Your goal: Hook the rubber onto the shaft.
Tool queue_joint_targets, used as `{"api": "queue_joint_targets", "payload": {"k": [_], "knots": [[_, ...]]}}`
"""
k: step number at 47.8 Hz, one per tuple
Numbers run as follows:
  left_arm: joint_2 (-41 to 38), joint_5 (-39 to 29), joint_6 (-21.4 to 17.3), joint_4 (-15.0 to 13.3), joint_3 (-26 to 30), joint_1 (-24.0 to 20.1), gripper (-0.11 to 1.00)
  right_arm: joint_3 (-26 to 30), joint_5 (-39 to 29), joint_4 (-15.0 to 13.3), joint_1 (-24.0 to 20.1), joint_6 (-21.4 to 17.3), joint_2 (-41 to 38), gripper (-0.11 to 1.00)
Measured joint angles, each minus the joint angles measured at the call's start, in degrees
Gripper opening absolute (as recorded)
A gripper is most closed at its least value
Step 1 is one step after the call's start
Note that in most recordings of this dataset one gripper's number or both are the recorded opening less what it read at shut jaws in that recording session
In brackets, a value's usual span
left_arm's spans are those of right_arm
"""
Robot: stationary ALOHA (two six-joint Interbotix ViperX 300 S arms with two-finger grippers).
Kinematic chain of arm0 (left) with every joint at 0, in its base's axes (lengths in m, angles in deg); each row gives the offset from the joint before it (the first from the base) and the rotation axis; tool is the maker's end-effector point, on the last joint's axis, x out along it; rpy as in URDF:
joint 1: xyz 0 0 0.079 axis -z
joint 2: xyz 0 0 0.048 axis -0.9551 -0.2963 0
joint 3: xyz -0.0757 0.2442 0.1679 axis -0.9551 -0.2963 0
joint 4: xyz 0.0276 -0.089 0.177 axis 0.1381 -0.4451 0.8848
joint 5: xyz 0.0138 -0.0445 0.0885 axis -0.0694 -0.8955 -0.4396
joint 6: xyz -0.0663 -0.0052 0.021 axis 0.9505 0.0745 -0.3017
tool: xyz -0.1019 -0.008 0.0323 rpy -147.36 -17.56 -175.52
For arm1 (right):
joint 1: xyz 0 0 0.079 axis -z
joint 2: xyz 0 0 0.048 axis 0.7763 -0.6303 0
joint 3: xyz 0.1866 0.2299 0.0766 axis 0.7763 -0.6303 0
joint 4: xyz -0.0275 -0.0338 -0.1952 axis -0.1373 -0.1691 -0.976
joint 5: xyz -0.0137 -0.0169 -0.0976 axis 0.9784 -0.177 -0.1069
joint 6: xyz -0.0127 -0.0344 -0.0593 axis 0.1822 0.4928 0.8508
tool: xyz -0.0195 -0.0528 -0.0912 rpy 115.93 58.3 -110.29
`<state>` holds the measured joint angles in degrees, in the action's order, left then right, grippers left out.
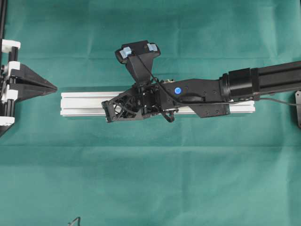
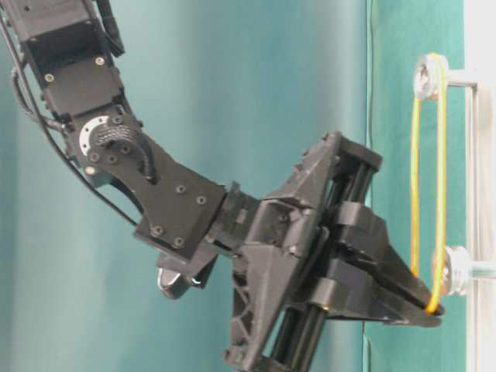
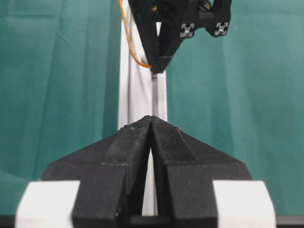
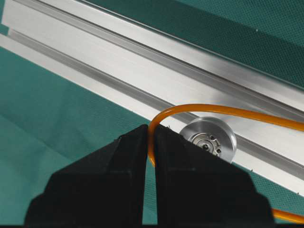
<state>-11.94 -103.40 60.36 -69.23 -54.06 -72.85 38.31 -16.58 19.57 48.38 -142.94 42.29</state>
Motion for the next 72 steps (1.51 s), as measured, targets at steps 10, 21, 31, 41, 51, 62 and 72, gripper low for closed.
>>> {"api": "queue_joint_targets", "payload": {"k": [10,21,31,41,51,62,72], "knots": [[0.0,0.0,0.0,0.0,0.0,0.0,0.0,0.0,0.35,0.0,-0.44,-0.97,-0.62,0.07],[0.0,0.0,0.0,0.09,0.0,0.0,0.0,0.0,0.35,0.62,-0.7,-0.97,-1.32,0.07],[0.09,0.0,0.0,0.0,-0.09,0.0,0.0,0.18,0.44,0.88,-0.88,-0.88,-1.49,0.07],[0.09,0.09,0.0,0.0,0.0,0.0,0.0,0.18,0.44,0.97,-1.05,-0.97,-1.49,0.07],[0.44,-0.09,0.0,0.0,0.0,0.0,0.0,0.18,0.44,0.97,-1.49,-0.88,-1.49,0.07],[1.05,-1.23,0.09,0.0,0.0,0.0,0.0,0.18,-0.88,0.88,-2.02,-0.79,-1.41,0.07],[1.41,-1.41,0.18,0.09,0.0,0.0,0.0,-0.88,-2.02,0.35,-2.46,-0.79,-0.62,0.07]]}}
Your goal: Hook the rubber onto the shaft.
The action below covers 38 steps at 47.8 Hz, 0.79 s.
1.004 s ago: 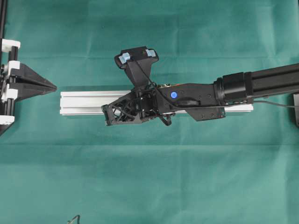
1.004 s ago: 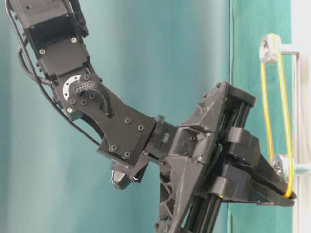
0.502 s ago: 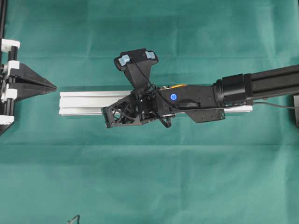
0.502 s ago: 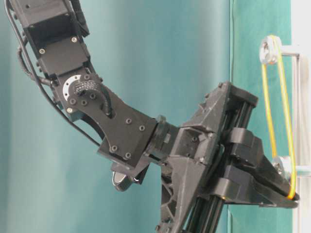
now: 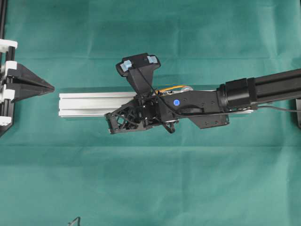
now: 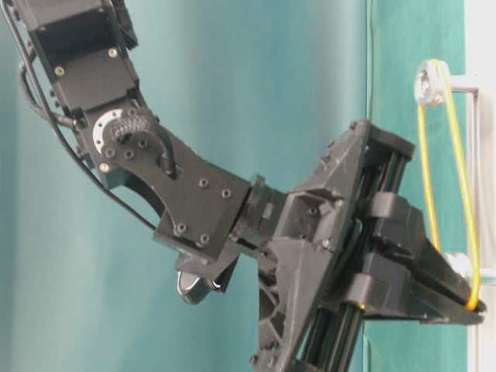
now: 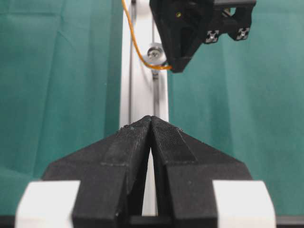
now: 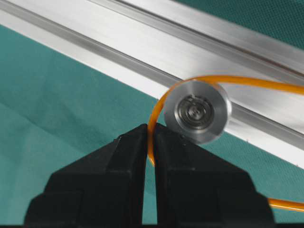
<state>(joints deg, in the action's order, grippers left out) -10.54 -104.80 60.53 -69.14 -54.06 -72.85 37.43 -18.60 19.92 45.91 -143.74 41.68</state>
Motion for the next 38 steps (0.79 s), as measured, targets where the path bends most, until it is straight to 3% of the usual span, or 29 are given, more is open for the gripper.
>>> {"api": "queue_joint_targets", "payload": {"k": [38], "knots": [[0.0,-0.09,-0.09,0.0,0.0,0.0,0.0,-7.21,-0.18,-0.79,-0.09,0.0,5.36,0.07]]}}
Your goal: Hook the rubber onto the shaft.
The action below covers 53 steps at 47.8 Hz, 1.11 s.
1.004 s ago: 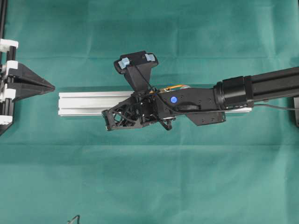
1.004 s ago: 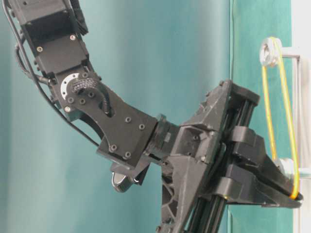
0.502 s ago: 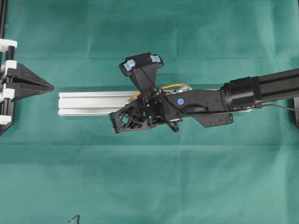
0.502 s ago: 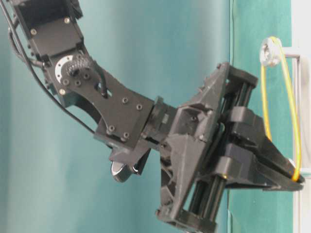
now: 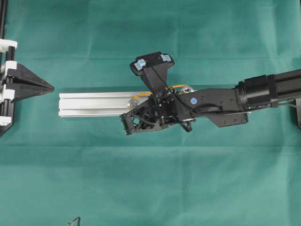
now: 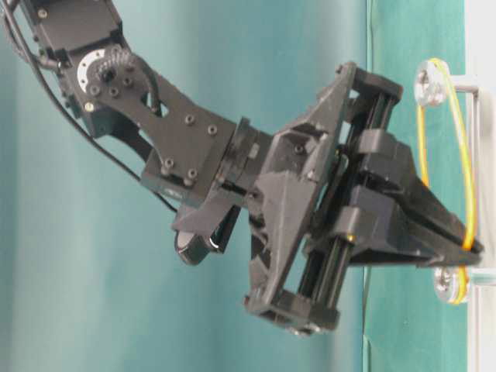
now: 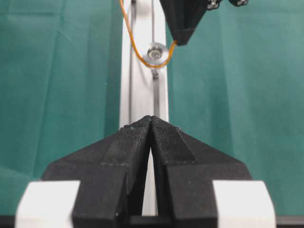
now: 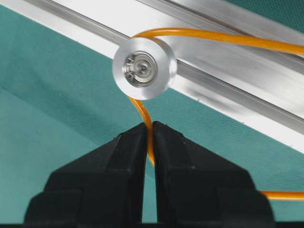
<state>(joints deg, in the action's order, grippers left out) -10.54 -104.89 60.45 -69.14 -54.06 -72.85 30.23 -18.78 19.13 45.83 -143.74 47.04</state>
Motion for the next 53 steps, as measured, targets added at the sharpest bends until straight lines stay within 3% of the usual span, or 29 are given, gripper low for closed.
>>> {"api": "queue_joint_targets", "payload": {"k": [18,53], "knots": [[0.0,0.0,0.09,-0.09,0.0,0.0,0.0,-3.25,0.0,-0.35,-0.18,0.0,2.11,0.07],[0.0,0.0,0.26,-0.09,0.0,0.0,0.0,-3.96,0.79,-1.76,-0.18,2.55,2.37,0.07]]}}
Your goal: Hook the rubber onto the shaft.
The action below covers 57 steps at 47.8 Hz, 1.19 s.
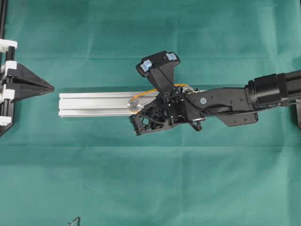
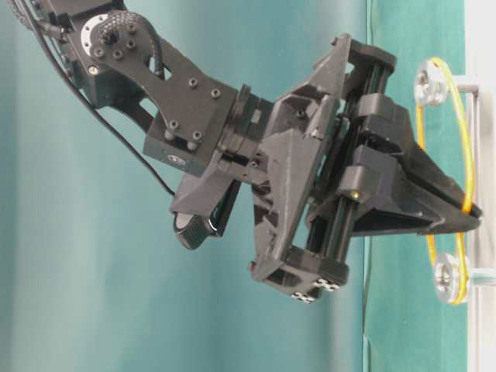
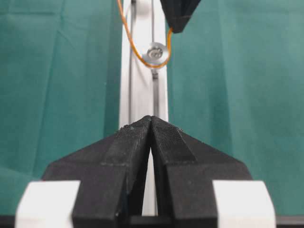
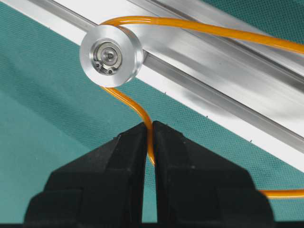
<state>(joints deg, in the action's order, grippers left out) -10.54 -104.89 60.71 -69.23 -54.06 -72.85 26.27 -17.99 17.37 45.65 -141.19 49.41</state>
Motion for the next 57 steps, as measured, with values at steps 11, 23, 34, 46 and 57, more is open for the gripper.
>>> {"api": "queue_joint_targets", "payload": {"k": [11,23,34,46,57], "knots": [[0.0,0.0,0.0,0.09,0.0,0.09,0.0,0.0,0.09,-0.44,0.09,0.0,0.09,0.14],[0.0,0.0,0.0,0.0,0.0,0.0,0.0,0.0,0.0,-0.53,0.18,-0.09,0.09,0.84],[0.0,0.0,0.0,0.0,0.0,0.0,0.0,0.0,-0.09,-0.97,0.35,-0.09,0.09,0.85],[0.0,0.0,0.0,0.0,0.0,0.0,0.0,0.0,-0.09,-1.14,0.44,0.0,0.7,0.85],[0.0,0.0,0.0,0.0,0.0,0.0,0.0,0.0,-0.18,-1.41,0.35,0.0,3.6,0.85]]}}
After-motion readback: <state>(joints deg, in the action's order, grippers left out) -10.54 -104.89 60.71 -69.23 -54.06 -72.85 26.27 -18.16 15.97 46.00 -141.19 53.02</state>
